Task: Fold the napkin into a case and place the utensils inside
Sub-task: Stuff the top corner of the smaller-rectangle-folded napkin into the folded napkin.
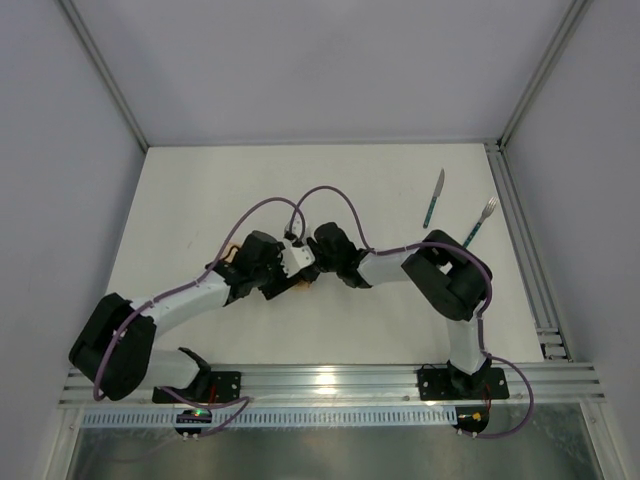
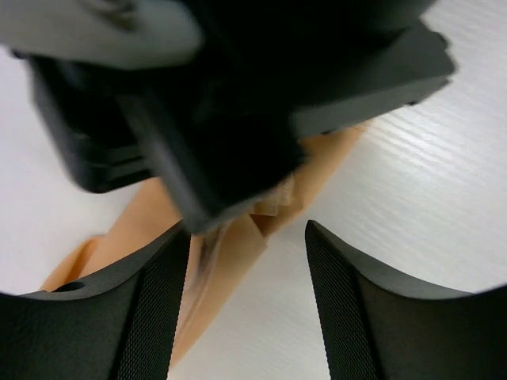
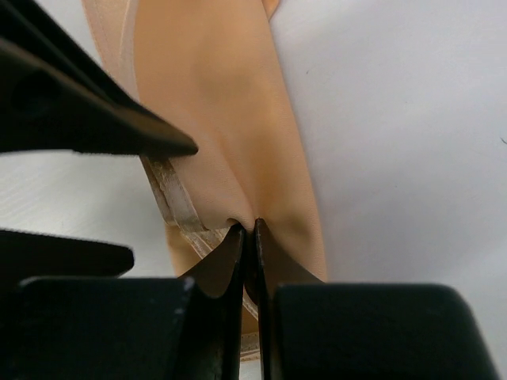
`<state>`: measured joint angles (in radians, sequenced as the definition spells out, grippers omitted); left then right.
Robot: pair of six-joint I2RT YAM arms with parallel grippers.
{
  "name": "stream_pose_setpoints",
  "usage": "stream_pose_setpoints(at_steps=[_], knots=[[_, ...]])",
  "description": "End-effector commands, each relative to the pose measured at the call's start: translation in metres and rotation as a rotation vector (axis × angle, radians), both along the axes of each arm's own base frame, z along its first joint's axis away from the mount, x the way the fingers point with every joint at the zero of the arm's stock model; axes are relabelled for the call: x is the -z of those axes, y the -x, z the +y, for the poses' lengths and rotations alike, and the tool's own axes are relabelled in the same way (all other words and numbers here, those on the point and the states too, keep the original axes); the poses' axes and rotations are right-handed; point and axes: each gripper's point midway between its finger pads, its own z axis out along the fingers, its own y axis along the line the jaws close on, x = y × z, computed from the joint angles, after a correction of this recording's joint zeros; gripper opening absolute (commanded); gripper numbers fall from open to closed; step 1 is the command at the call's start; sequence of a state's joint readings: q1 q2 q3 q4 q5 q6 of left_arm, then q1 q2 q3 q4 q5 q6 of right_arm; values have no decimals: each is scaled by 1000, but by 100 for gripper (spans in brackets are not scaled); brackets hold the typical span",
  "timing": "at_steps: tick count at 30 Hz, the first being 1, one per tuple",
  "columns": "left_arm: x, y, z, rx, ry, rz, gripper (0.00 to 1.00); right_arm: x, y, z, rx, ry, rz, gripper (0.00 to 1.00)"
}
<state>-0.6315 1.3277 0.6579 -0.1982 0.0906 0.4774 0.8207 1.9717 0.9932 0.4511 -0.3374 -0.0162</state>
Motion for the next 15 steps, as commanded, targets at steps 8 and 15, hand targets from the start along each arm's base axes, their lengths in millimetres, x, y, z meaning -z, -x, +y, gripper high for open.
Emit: stream_pose_setpoints(at_steps=[8, 15], knots=[[3, -31, 0, -40, -2, -84, 39, -35, -1, 18, -57, -101, -30, 4], [4, -34, 0, -54, 6, -91, 7, -33, 0, 16, -57, -101, -30, 4]])
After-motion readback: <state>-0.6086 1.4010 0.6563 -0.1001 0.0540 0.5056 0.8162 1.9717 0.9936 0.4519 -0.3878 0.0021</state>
